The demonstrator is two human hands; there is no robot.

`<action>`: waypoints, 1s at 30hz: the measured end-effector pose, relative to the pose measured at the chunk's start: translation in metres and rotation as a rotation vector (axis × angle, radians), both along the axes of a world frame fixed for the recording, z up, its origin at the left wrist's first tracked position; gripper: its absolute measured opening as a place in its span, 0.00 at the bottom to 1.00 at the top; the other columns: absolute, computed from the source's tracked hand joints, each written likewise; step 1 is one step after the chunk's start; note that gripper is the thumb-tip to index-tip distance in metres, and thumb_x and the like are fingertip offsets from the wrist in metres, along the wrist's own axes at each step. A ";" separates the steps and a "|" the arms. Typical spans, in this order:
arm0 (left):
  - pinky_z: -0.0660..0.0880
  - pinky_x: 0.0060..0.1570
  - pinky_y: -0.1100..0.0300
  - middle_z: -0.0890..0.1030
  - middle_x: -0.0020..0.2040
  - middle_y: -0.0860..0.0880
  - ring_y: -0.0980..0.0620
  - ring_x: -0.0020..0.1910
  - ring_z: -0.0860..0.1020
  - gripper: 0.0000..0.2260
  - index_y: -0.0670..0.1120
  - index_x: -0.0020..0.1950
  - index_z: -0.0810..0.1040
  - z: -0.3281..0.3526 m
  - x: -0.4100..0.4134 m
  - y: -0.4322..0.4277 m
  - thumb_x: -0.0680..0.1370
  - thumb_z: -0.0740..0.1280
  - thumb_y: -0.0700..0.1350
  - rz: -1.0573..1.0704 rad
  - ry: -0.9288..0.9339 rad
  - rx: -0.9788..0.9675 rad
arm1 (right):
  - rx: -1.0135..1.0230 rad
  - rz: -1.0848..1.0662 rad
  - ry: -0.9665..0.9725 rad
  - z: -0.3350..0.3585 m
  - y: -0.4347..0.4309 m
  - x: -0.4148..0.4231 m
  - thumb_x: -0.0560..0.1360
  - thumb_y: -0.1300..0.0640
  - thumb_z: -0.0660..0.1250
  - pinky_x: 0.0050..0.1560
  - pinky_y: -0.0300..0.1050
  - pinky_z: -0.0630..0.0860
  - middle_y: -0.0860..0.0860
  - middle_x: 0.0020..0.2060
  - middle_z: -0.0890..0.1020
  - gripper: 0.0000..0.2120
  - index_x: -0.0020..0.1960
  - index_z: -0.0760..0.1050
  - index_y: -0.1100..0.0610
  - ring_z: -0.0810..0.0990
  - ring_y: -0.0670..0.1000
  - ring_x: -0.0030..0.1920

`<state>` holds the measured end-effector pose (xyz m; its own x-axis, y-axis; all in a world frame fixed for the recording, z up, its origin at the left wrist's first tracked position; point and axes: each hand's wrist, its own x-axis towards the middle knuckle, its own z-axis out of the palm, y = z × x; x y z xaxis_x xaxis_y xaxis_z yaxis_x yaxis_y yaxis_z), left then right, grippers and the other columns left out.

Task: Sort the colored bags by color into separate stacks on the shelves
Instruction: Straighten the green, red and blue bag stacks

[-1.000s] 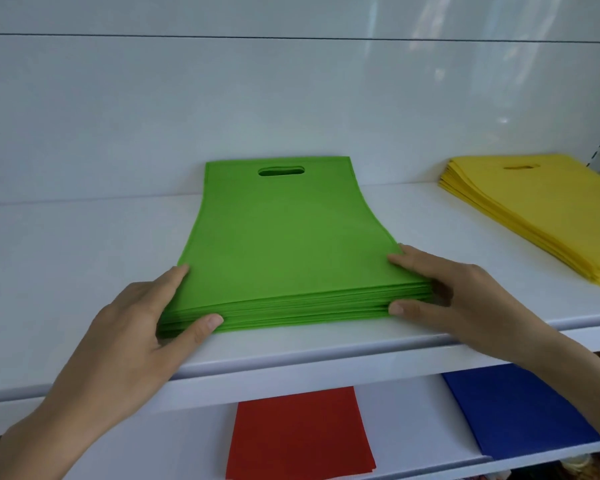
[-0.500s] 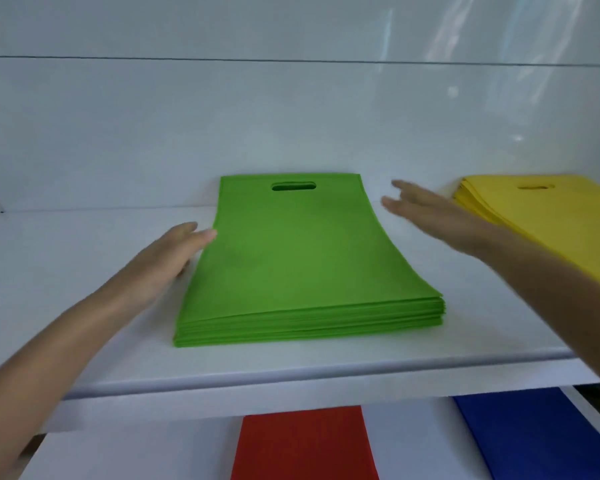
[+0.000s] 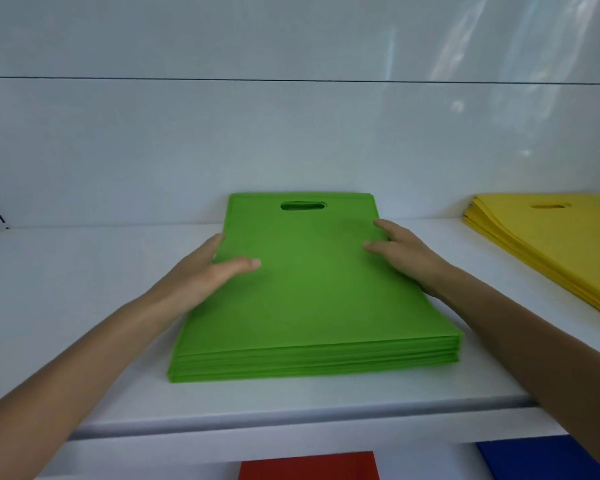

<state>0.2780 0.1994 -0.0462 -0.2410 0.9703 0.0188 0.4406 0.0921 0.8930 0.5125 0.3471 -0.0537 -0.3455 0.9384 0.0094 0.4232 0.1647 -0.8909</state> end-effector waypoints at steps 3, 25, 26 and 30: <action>0.58 0.69 0.56 0.63 0.71 0.58 0.55 0.71 0.61 0.55 0.56 0.75 0.56 -0.006 0.005 0.005 0.49 0.68 0.68 0.043 -0.005 0.011 | 0.051 -0.004 -0.045 0.001 0.002 -0.002 0.78 0.58 0.62 0.60 0.38 0.64 0.49 0.71 0.65 0.28 0.75 0.57 0.53 0.67 0.47 0.65; 0.74 0.41 0.70 0.83 0.42 0.63 0.66 0.41 0.80 0.22 0.53 0.56 0.74 -0.004 0.016 -0.063 0.62 0.69 0.46 -0.024 -0.422 0.041 | -0.113 0.138 0.055 0.006 -0.056 0.039 0.76 0.55 0.63 0.71 0.48 0.61 0.47 0.65 0.70 0.21 0.69 0.68 0.49 0.69 0.48 0.66; 0.71 0.50 0.69 0.81 0.50 0.63 0.66 0.47 0.79 0.31 0.53 0.63 0.71 -0.003 0.013 -0.063 0.59 0.70 0.50 -0.011 -0.402 0.027 | -0.115 0.146 0.088 0.007 -0.059 0.040 0.75 0.54 0.64 0.71 0.48 0.61 0.48 0.66 0.71 0.22 0.69 0.69 0.49 0.69 0.48 0.66; 0.59 0.59 0.74 0.63 0.60 0.72 0.71 0.60 0.64 0.47 0.68 0.68 0.51 -0.007 0.013 -0.074 0.53 0.68 0.70 -0.005 0.055 0.020 | -0.016 0.126 0.037 0.016 -0.076 0.052 0.69 0.40 0.63 0.60 0.40 0.68 0.45 0.62 0.76 0.25 0.65 0.71 0.44 0.75 0.45 0.60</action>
